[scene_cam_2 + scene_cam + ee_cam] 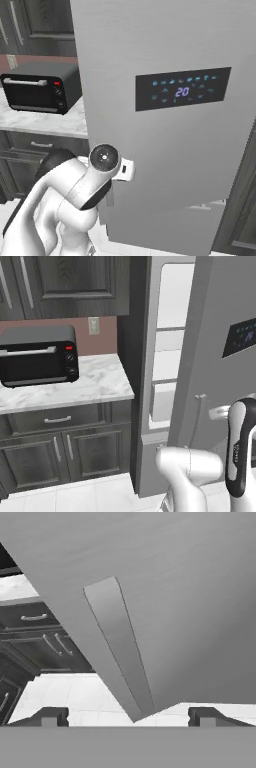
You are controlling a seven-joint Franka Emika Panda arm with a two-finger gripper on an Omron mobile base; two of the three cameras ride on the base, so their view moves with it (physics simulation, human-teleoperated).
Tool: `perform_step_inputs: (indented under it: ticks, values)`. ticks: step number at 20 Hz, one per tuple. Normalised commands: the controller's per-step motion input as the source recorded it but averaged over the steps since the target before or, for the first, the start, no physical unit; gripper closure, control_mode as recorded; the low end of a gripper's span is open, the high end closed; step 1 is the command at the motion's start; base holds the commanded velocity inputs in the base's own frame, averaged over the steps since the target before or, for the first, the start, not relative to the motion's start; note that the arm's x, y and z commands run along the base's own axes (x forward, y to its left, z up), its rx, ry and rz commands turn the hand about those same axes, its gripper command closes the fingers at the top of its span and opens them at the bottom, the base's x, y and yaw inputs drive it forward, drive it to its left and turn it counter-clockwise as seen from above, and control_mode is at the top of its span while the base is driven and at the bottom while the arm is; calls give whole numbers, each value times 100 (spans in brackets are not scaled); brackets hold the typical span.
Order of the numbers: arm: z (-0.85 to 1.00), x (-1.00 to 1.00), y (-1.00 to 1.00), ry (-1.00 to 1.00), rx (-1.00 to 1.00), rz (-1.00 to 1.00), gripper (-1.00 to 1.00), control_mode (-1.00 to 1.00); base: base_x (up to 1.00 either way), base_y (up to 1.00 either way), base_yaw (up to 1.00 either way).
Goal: Retrieve the sausage and cheese from the fridge and place them on the cutting board on the counter.
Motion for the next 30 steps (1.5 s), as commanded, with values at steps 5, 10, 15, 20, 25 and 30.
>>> perform_step_inputs:
  ticks: [5,10,15,20,25,30]
  values:
    - [46,-59,88,0,-5,-22,-100,-100,0,0,0]
    - [44,-9,100,2,-11,-39,-100,-100,0,0,0]
    - [18,8,100,-6,-27,-37,-100,-100,0,0,0]
    - [0,23,94,-14,-29,-33,-100,-100,0,0,0]
    - [-12,62,20,0,-13,-32,-100,-100,0,0,0]
    - [-19,87,-2,0,-9,-21,-100,-100,0,0,0]
